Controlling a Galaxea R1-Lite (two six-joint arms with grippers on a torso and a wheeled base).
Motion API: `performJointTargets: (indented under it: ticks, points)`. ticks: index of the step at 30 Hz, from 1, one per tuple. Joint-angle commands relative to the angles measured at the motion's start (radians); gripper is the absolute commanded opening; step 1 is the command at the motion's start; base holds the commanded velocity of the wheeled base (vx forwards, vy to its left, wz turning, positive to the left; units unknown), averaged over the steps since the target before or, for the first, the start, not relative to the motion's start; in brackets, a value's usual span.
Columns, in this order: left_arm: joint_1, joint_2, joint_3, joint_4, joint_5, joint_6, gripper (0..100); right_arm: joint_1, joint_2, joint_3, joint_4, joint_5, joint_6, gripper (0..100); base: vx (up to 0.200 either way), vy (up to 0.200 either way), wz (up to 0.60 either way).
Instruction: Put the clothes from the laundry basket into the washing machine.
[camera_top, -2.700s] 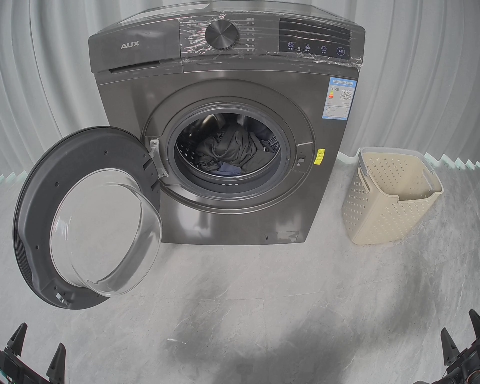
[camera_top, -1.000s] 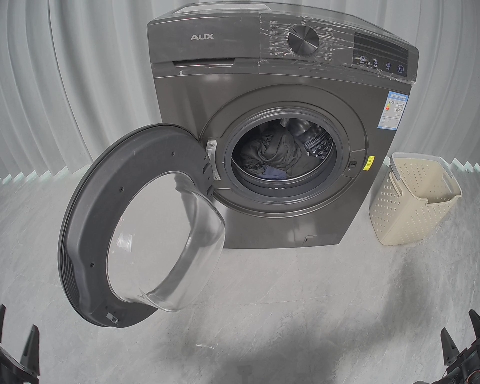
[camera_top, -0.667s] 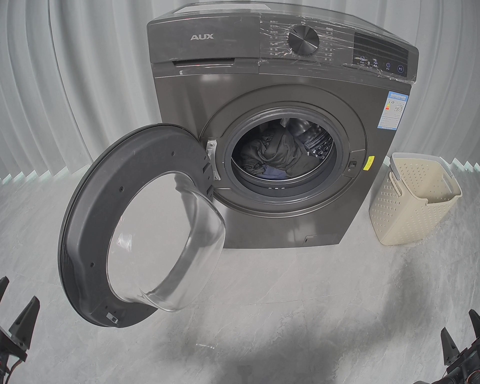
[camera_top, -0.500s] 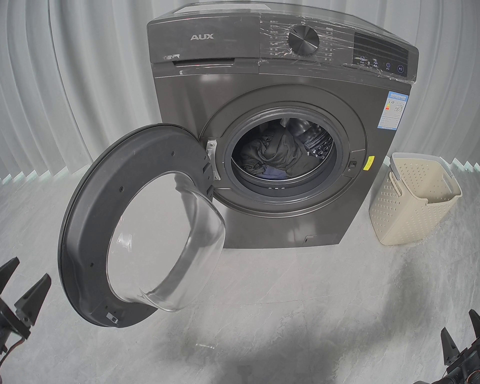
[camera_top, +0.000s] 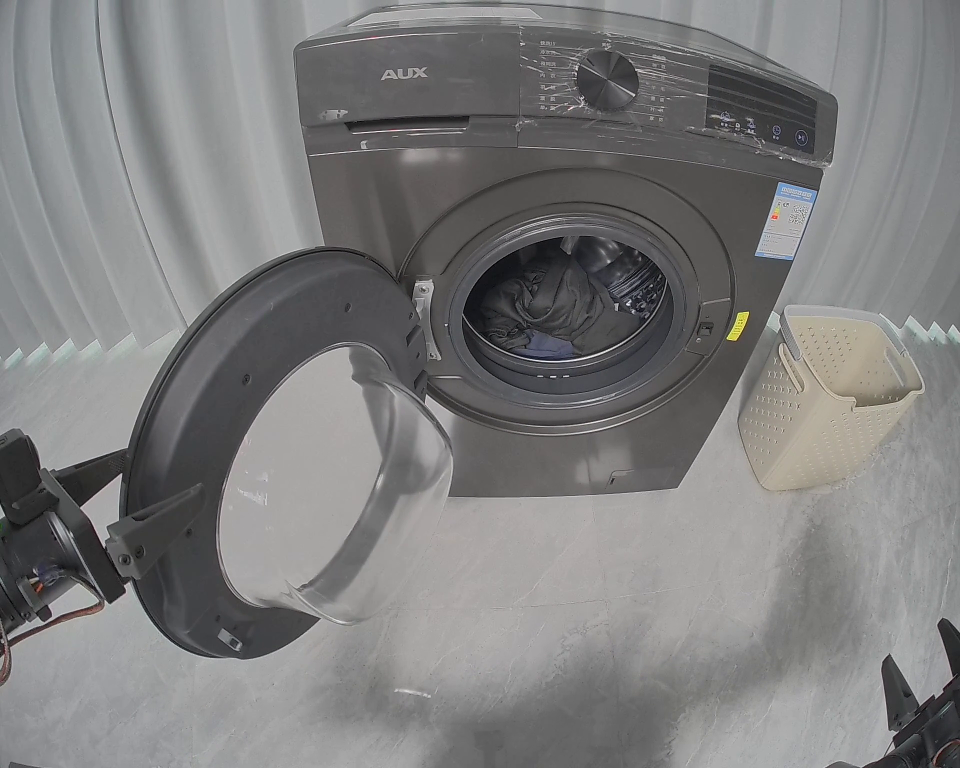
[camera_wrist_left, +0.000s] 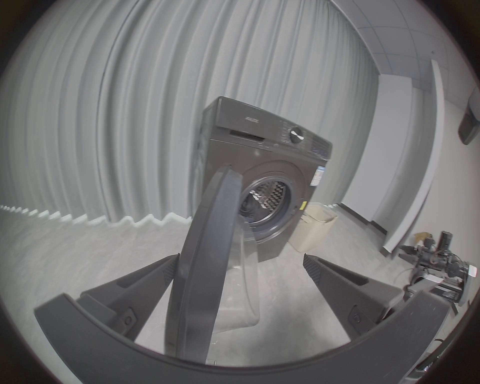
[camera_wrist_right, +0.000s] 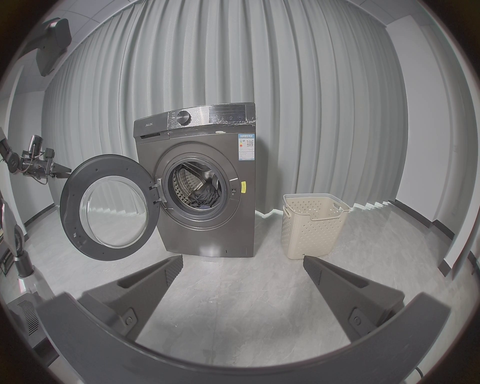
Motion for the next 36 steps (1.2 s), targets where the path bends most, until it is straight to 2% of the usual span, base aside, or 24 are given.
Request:
performJointTargets:
  ticks: [1, 4, 7, 12, 16, 20, 21, 24, 30, 36]
  points:
    - [-0.136, -0.021, -0.012, -0.015, -0.048, -0.011, 100, 0.0, -0.015, 0.001, 0.0, 0.001, 0.0, 100, 0.0, 0.0, 0.0]
    - [-0.211, -0.052, -0.006, -0.007, -0.039, -0.014, 100, 0.0, -0.015, 0.001, 0.0, 0.001, 0.0, 100, 0.0, 0.0, 0.0]
    - [-0.211, -0.054, 0.001, -0.009, -0.027, -0.008, 100, 0.0, -0.015, 0.001, 0.0, 0.001, 0.001, 100, 0.0, 0.0, 0.0]
    - [-0.202, -0.087, 0.012, -0.012, 0.027, -0.01, 100, 0.0, -0.015, 0.001, 0.0, 0.001, 0.001, 100, 0.0, 0.0, 0.0]
    - [-0.136, -0.121, 0.009, -0.004, 0.079, -0.01, 100, 0.0, -0.015, 0.001, 0.0, 0.001, 0.0, 100, 0.0, 0.0, 0.0]
    - [-0.028, -0.092, 0.018, 0.003, 0.084, 0.007, 100, 0.0, -0.015, 0.001, 0.0, 0.001, 0.0, 100, 0.0, 0.0, 0.0]
    - [-0.022, -0.084, 0.02, 0.005, 0.082, 0.009, 100, 0.0, -0.015, 0.001, 0.0, 0.001, 0.001, 100, 0.0, 0.0, 0.0]
    - [-0.017, -0.028, 0.04, 0.005, 0.082, 0.043, 100, 0.0, -0.015, 0.001, 0.0, 0.001, 0.0, 100, 0.0, 0.0, 0.0]
    - [-0.04, 0.077, 0.063, -0.003, 0.076, 0.073, 100, 0.0, -0.015, 0.001, 0.0, 0.001, 0.001, 100, 0.0, 0.0, 0.0]
    - [-0.172, 0.123, 0.05, -0.009, 0.084, 0.073, 100, 0.0, -0.015, 0.001, 0.0, 0.001, 0.001, 100, 0.0, 0.0, 0.0]
